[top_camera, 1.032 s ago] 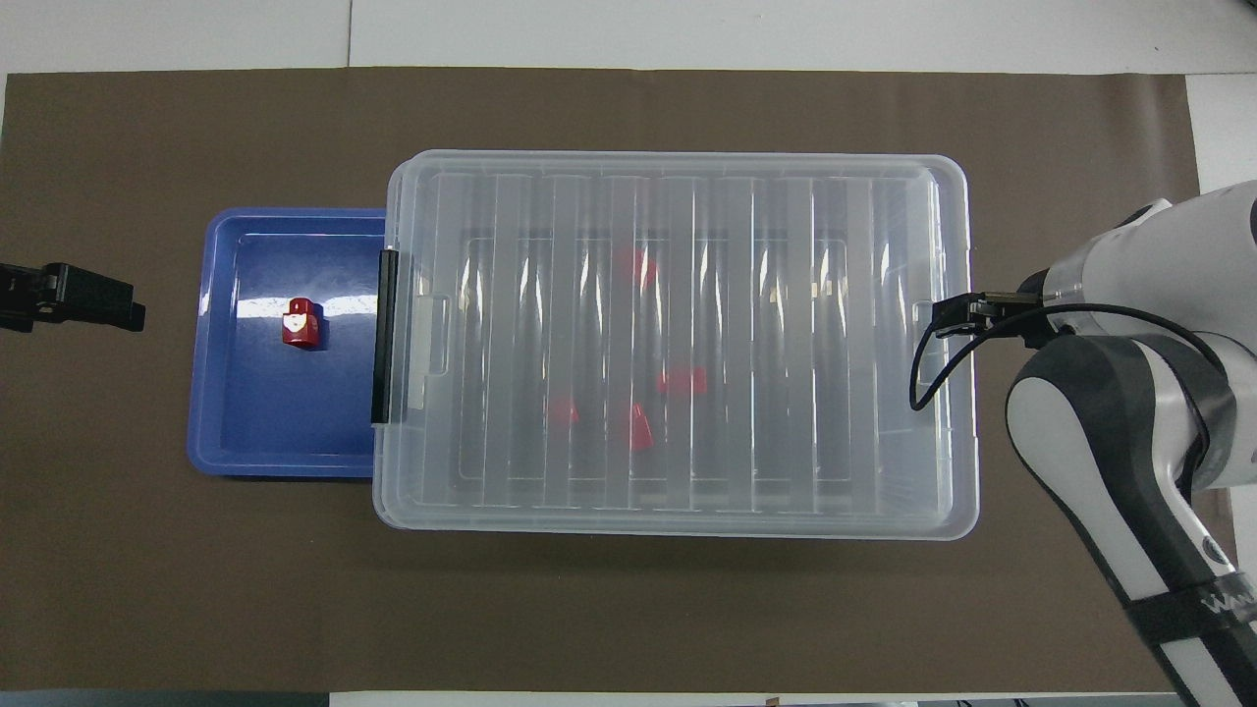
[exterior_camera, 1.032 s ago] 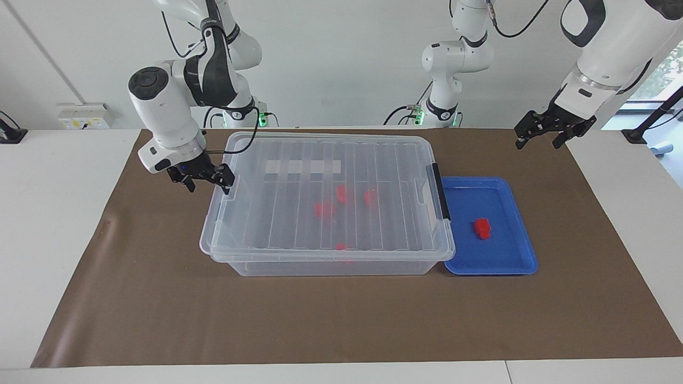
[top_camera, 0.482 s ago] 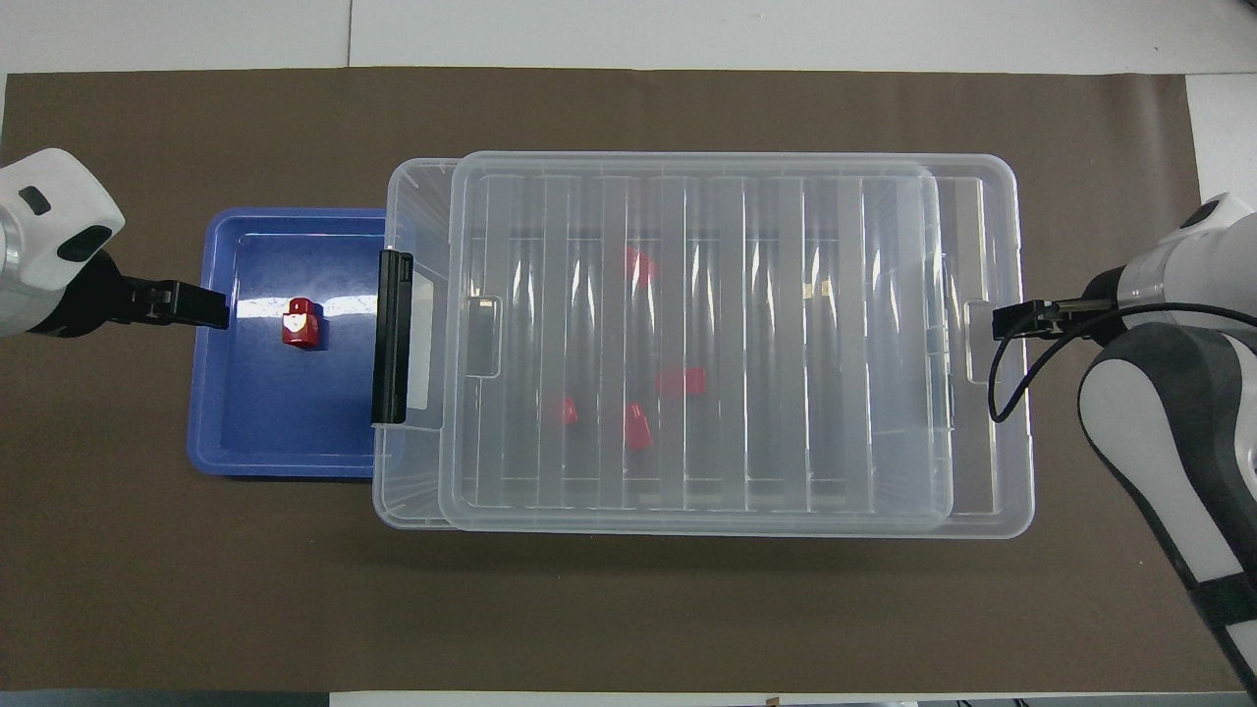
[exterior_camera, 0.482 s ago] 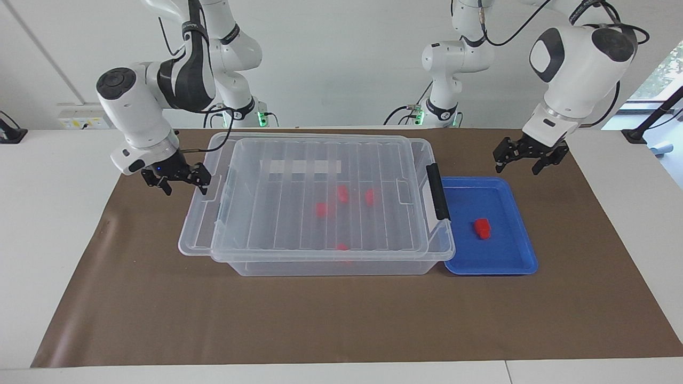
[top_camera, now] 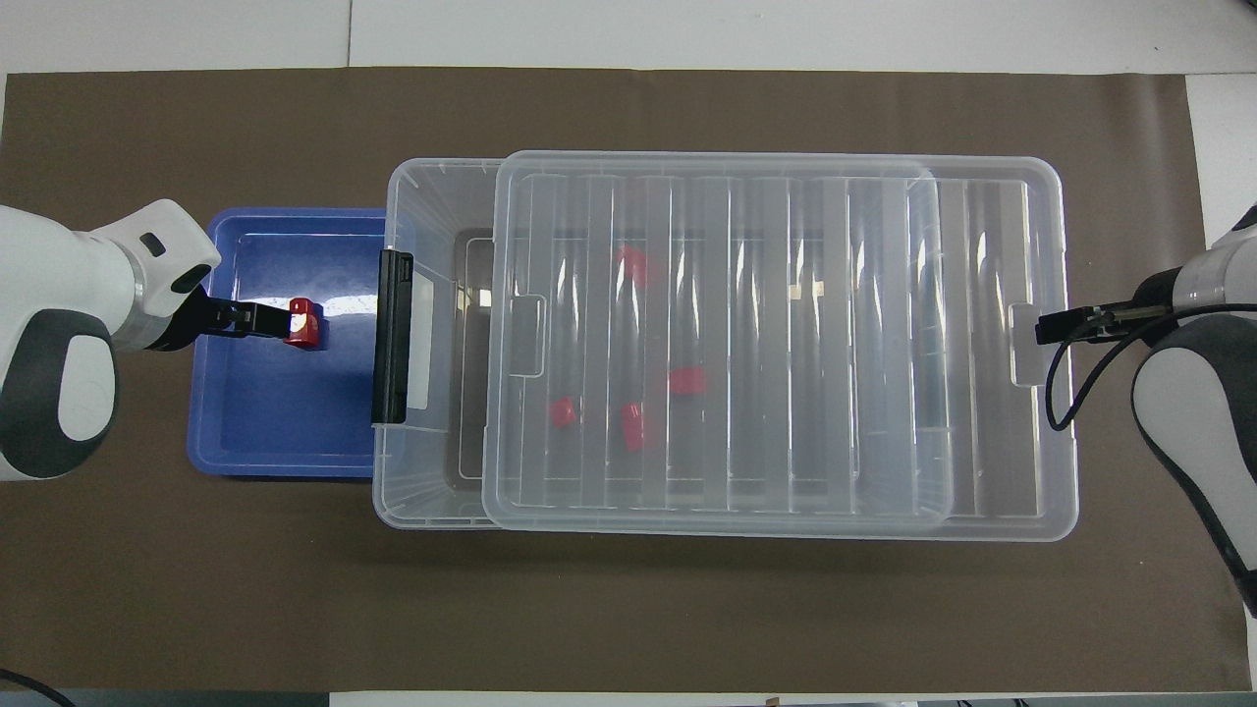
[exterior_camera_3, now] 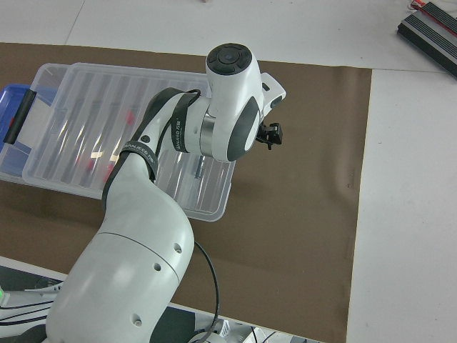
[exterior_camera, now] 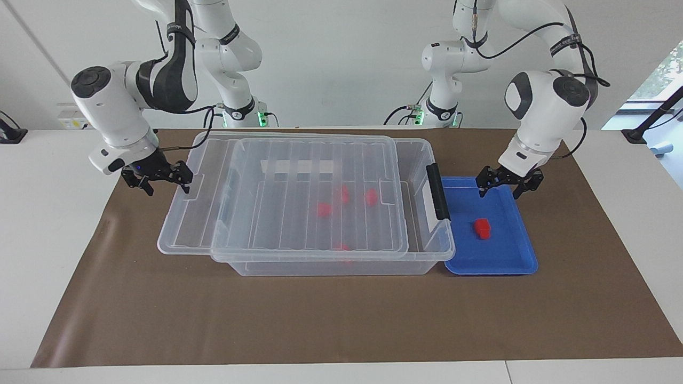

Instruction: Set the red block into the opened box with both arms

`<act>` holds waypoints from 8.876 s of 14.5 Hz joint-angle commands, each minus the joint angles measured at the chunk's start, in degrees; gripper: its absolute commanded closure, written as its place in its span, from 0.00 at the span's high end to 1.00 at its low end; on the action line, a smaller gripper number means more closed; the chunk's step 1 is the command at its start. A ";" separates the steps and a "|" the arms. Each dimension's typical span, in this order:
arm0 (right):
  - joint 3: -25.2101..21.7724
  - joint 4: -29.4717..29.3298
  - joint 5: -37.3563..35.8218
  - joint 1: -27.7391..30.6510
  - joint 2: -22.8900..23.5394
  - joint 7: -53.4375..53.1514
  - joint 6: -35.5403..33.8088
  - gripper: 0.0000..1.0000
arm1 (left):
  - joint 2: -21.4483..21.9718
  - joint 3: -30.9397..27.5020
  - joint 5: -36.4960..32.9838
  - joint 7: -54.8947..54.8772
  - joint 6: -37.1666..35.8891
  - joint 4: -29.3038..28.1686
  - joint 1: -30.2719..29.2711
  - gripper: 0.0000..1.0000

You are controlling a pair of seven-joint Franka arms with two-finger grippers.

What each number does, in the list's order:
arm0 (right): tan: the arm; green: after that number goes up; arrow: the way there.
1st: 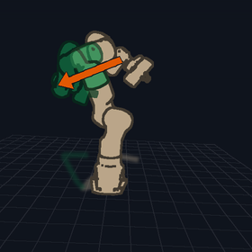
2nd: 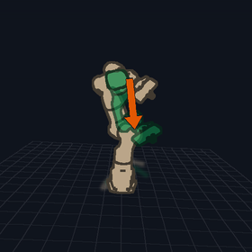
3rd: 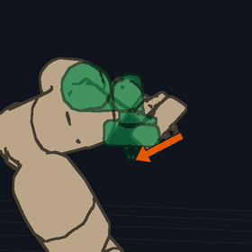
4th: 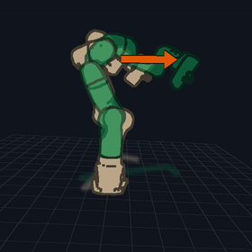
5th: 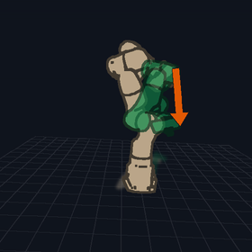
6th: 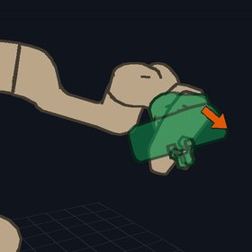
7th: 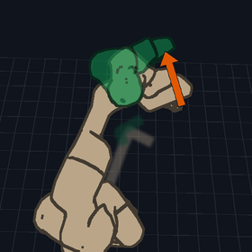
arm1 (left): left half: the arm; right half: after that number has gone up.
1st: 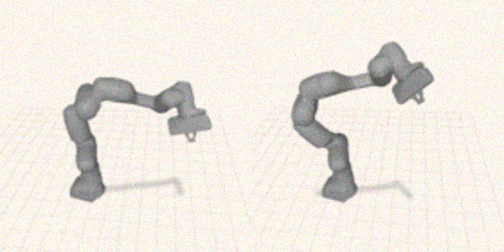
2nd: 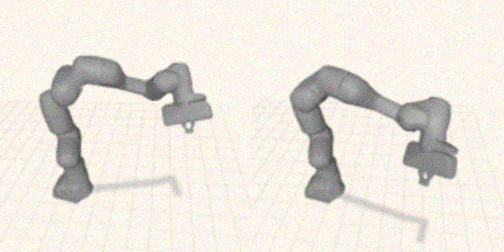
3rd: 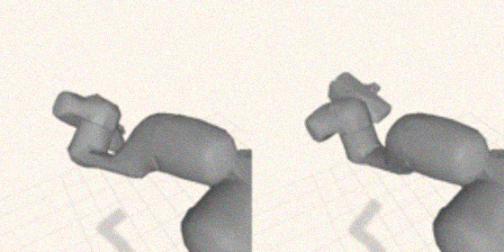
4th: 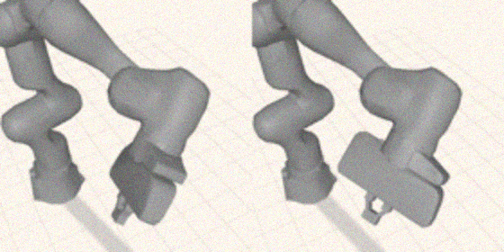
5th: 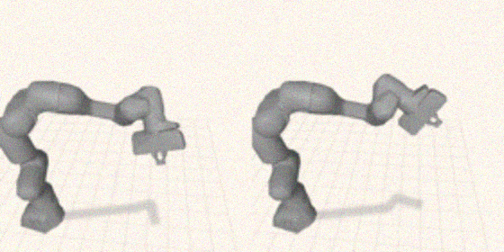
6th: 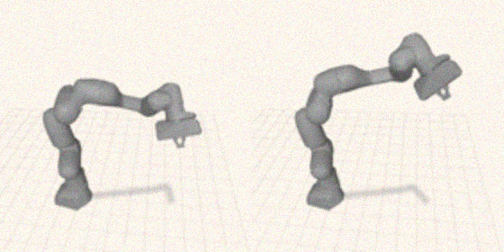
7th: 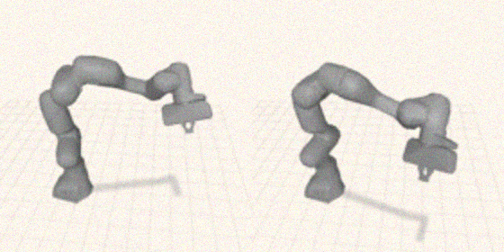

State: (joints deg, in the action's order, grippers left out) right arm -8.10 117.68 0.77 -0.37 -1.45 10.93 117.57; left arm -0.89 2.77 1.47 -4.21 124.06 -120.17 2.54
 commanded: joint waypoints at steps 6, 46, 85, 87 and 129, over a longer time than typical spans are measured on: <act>0.28 0.79 -0.59 5.64 -0.57 7.88 1.08 1.00 | -5.79 -0.58 0.47 -0.53 16.90 -7.09 0.36 0.96; 0.72 -23.55 -2.88 1.87 -0.39 5.52 -27.29 1.00 | -11.50 7.07 -8.68 37.44 6.79 8.91 20.31 0.00; 0.28 -13.03 -2.18 4.66 -4.61 4.52 -16.70 0.00 | 2.28 6.72 -6.93 36.25 -7.41 8.73 13.21 1.00; 0.19 -10.03 -2.18 7.65 -4.44 8.57 -11.42 0.00 | 3.43 6.72 -4.90 28.94 -9.18 8.73 9.96 1.00; 0.54 -3.69 -1.30 -11.32 1.37 -20.58 -3.66 0.00 | 6.16 -1.98 1.17 -0.01 -39.42 28.15 -0.87 1.00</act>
State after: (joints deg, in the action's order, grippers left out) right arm -7.62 112.30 -1.23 -10.43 1.33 -7.15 112.99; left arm 3.51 0.52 1.72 -3.69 85.67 -91.49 2.39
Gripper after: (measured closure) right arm 0.991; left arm 0.000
